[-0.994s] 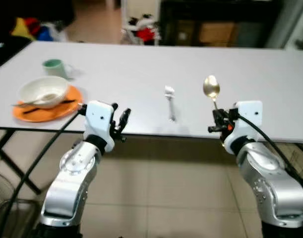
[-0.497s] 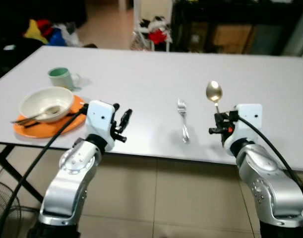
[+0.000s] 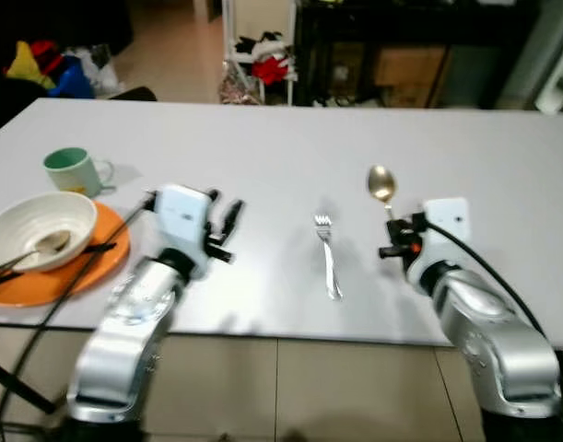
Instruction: Setting the table
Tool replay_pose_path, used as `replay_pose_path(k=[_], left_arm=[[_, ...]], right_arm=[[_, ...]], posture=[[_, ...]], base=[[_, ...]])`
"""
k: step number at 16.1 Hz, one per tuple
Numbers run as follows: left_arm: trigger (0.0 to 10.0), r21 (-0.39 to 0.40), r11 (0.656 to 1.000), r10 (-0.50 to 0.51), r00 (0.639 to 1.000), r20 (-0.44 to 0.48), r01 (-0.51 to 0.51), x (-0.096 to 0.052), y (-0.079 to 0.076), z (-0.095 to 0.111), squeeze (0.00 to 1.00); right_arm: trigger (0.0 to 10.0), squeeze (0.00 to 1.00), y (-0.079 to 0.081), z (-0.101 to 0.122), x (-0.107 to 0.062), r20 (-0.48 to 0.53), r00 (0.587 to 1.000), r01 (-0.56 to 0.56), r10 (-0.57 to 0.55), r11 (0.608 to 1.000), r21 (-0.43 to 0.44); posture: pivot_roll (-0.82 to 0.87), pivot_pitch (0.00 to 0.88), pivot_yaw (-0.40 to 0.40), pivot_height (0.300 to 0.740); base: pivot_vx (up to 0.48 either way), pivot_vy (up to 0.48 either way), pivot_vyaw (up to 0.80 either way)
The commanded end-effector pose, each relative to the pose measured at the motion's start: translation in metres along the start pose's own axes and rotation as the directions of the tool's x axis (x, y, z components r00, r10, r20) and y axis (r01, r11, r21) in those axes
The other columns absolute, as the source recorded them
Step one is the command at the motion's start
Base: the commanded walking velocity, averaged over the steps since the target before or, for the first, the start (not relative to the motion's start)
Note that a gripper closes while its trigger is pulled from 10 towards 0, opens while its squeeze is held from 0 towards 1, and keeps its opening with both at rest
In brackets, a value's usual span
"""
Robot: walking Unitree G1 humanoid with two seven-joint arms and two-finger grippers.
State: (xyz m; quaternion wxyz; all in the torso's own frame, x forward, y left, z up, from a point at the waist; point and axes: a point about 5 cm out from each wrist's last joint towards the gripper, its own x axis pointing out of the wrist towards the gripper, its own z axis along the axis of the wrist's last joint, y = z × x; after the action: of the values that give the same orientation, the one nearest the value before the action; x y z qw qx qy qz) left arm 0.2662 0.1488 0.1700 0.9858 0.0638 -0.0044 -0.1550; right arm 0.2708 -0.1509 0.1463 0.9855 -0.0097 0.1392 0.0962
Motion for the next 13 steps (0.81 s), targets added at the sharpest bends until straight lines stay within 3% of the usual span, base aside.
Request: replay_pose_path(k=[1,4,5,8,9,13], left_arm=[[10.0,0.017,0.999,0.034,0.999,-0.026,-0.033,-0.004,0.011,-0.003,0.0],[10.0,0.046,0.999,0.013,0.999,-0.041,-0.011,-0.006,0.017,-0.004,0.0],[10.0,0.07,0.996,-0.046,0.998,-0.051,0.05,-0.005,0.012,-0.007,0.0],[10.0,0.029,0.995,-0.089,0.995,-0.044,0.091,0.001,0.006,-0.009,0.0],[10.0,-0.001,0.988,-0.155,0.988,-0.019,0.155,0.005,-0.001,-0.008,0.0],[10.0,-0.004,0.986,-0.167,0.986,-0.014,0.167,0.005,-0.003,-0.008,0.0]], right_arm=[[10.0,0.0,0.011,0.0,0.004,-0.017,0.999,-0.05,0.05,0.999,0.005],[10.0,0.0,0.014,-0.01,0.01,-0.081,0.996,-0.022,0.022,1.0,0.011],[10.0,0.0,0.013,-0.013,0.015,-0.087,0.996,0.007,-0.004,0.999,0.032],[10.0,0.0,0.01,-0.019,0.022,-0.112,0.993,0.05,-0.041,0.995,0.083],[10.0,0.0,0.009,-0.027,0.027,-0.141,0.988,0.071,-0.058,0.993,0.092],[10.0,0.0,0.008,-0.028,0.028,-0.144,0.988,0.074,-0.06,0.993,0.092]], posture=[[0.12,0.0,0.005,0.74],[0.13,0.0,0.009,0.74],[0.14,0.0,0.009,0.74],[0.15,0.0,0.019,0.74],[0.16,0.0,0.017,0.74],[0.16,0.0,0.017,0.74]], base=[[0.0,0.0,0.0],[0.0,0.0,0.0],[0.0,0.0,0.0],[0.0,0.0,0.0],[0.0,0.0,0.0],[0.0,0.0,0.0]])
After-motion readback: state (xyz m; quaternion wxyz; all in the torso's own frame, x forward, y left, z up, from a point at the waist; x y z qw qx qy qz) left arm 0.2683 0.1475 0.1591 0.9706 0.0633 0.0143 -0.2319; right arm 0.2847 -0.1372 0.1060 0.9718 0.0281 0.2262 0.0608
